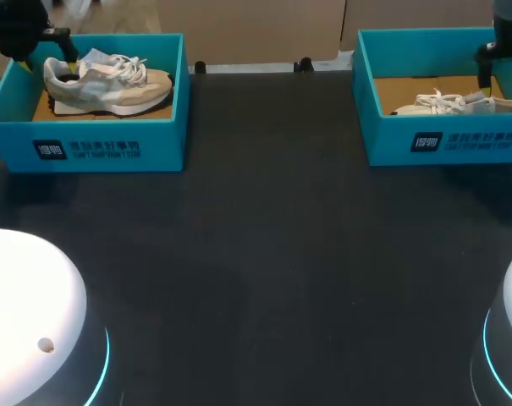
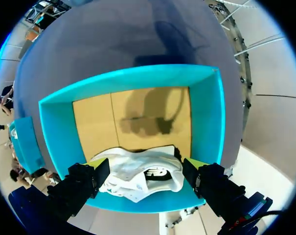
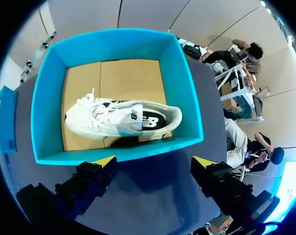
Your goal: Take the shoe out of the shoebox, open the shoe tongue, remove and reinsert the insole, then place the shoe into the shoebox
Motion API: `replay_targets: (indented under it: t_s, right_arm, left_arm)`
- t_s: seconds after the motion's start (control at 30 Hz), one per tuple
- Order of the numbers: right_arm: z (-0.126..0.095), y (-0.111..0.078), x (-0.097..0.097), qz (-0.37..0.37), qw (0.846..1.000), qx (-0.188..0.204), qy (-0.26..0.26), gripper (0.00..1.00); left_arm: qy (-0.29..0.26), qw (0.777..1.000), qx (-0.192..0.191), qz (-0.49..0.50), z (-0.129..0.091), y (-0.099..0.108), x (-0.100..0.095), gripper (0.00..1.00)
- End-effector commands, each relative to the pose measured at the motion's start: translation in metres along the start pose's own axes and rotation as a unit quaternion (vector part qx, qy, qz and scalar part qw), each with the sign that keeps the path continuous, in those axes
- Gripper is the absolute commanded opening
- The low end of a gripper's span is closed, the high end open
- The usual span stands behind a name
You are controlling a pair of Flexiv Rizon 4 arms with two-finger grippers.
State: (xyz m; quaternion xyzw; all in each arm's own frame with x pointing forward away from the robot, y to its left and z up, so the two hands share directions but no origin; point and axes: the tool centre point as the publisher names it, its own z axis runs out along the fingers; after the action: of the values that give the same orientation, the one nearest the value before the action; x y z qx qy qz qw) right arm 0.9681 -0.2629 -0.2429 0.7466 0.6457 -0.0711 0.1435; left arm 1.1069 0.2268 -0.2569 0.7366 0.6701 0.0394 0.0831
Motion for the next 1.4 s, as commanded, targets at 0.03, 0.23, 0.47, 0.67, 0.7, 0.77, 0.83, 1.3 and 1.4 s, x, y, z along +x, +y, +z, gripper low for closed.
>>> replay_targets:
  t_s: [0.03, 0.23, 0.47, 0.67, 0.7, 0.77, 0.83, 1.3, 1.4]
  right_arm:
    - [0.000, -0.001, 0.000, 0.001, 1.000, -0.001, 0.000, 1.00]
    - [0.000, -0.001, 0.000, 0.001, 1.000, -0.001, 0.000, 1.00]
    - [0.000, -0.001, 0.000, 0.001, 1.000, -0.001, 0.000, 1.00]
    - [0.000, -0.001, 0.000, 0.001, 1.000, -0.001, 0.000, 1.00]
    - [0.000, -0.001, 0.000, 0.001, 1.000, -0.001, 0.000, 1.00]
    - [0.000, -0.001, 0.000, 0.001, 1.000, -0.001, 0.000, 1.00]
    - [0.000, -0.001, 0.000, 0.001, 1.000, -0.001, 0.000, 1.00]
    - [0.000, -0.001, 0.000, 0.001, 1.000, -0.001, 0.000, 1.00]
    - [0.000, -0.001, 0.000, 0.001, 1.000, -0.001, 0.000, 1.00]
  left_arm:
    - [0.009, 1.000, 0.000, -0.018, 0.014, 0.014, 0.009, 1.00]
    - [0.021, 0.999, 0.003, -0.027, 0.017, 0.018, 0.010, 1.00]
    - [0.021, 0.999, 0.003, -0.027, 0.017, 0.018, 0.010, 1.00]
    - [0.021, 0.999, 0.003, -0.027, 0.017, 0.018, 0.010, 1.00]
    - [0.018, 0.999, 0.002, -0.027, 0.018, 0.018, 0.011, 1.00]
    - [0.013, 1.000, 0.004, -0.025, 0.021, 0.025, 0.020, 1.00]
    - [0.007, 1.000, 0.006, -0.027, 0.023, 0.032, 0.026, 1.00]
    - [0.021, 0.999, 0.002, 0.033, 0.042, 0.060, 0.034, 1.00]
    - [0.017, 0.999, 0.000, 0.036, 0.043, 0.064, 0.037, 0.96]
